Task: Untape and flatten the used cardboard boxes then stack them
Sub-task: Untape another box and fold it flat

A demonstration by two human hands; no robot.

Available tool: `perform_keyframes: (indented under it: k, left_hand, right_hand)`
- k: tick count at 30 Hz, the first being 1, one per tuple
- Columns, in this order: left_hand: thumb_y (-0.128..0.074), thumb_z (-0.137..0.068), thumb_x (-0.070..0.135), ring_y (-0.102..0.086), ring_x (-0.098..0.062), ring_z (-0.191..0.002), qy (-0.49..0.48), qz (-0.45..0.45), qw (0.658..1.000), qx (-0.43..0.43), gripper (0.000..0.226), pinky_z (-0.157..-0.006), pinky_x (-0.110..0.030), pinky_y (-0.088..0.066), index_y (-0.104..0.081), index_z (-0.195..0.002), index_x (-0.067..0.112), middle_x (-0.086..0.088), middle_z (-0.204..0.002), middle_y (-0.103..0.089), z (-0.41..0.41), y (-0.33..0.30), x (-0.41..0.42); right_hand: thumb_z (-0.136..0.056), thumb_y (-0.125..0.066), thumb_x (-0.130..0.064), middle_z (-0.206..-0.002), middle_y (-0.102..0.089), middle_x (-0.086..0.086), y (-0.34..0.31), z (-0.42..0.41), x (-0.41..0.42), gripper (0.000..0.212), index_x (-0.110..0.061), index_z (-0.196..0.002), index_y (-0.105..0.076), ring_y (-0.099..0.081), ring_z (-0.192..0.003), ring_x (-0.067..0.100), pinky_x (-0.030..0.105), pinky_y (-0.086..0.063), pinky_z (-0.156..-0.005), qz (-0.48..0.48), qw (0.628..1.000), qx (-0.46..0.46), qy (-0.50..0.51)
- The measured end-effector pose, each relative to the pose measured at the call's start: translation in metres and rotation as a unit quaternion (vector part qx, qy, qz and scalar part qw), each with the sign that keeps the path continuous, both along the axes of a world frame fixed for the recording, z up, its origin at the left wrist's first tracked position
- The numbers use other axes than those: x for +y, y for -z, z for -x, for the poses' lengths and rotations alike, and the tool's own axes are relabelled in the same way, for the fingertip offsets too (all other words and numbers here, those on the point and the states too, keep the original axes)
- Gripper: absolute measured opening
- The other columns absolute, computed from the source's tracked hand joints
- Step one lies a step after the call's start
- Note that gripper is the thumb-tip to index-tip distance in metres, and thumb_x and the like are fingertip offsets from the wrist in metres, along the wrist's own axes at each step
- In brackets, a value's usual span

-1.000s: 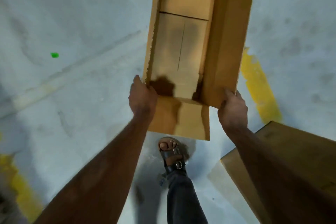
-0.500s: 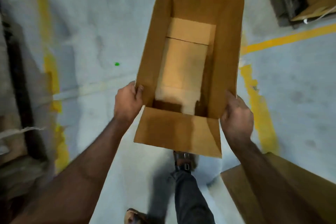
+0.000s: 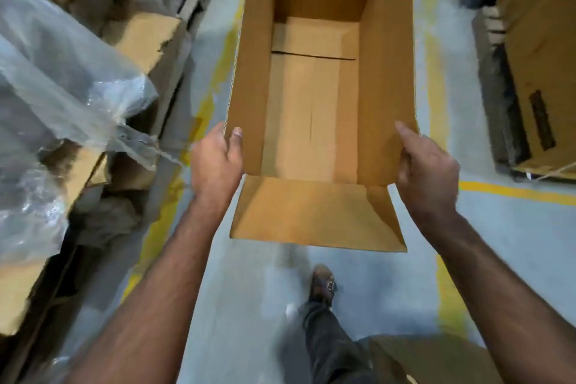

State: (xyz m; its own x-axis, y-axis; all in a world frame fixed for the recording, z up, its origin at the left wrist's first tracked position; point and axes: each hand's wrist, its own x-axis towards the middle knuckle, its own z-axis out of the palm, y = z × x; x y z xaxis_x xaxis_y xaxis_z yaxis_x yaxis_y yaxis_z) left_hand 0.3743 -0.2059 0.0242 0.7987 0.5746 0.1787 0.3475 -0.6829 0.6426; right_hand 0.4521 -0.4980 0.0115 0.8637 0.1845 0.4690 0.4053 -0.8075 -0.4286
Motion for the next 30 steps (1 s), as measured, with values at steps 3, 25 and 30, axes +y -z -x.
perform_keyframes:
  k: [3, 25, 30]
  left_hand:
    - [-0.031, -0.091, 0.052, -0.065, -0.038, -0.061, -0.033, -0.013, 0.998, -0.051, 0.055, -0.060, -0.046, -0.054, -0.059, -0.092, 0.004, -0.016, -0.072, -0.065, 0.068, -0.054, 0.017]
    - [-0.047, -0.101, 0.028, -0.061, -0.023, -0.056, -0.366, -0.200, 0.877, -0.238, 0.025, -0.051, -0.043, -0.053, -0.058, -0.083, 0.017, 0.009, -0.064, -0.056, 0.421, -0.269, 0.137]
    - [-0.047, -0.102, 0.026, -0.060, -0.014, -0.053, -0.469, -0.214, 0.836, -0.189, 0.025, -0.046, -0.032, -0.051, -0.060, -0.082, 0.018, 0.007, -0.069, -0.061, 0.487, -0.264, 0.154]
  right_hand:
    - [-0.077, -0.041, -0.003, -0.089, -0.069, 0.020, -0.054, 0.042, 0.026, 0.056, -0.005, -0.129, -0.063, -0.065, -0.074, 0.039, 0.041, -0.052, -0.065, -0.016, 0.998, -0.055, -0.037]
    - [-0.087, -0.041, -0.011, -0.107, -0.071, 0.024, -0.248, 0.210, 0.309, 0.052, -0.003, -0.135, -0.058, -0.070, -0.083, 0.039, 0.041, -0.053, -0.068, -0.195, 0.856, -0.244, -0.411]
    - [-0.092, -0.046, -0.012, -0.106, -0.071, 0.025, -0.239, 0.239, 0.400, 0.045, 0.002, -0.133, -0.058, -0.071, -0.084, 0.036, 0.037, -0.053, -0.075, -0.213, 0.796, -0.212, -0.525]
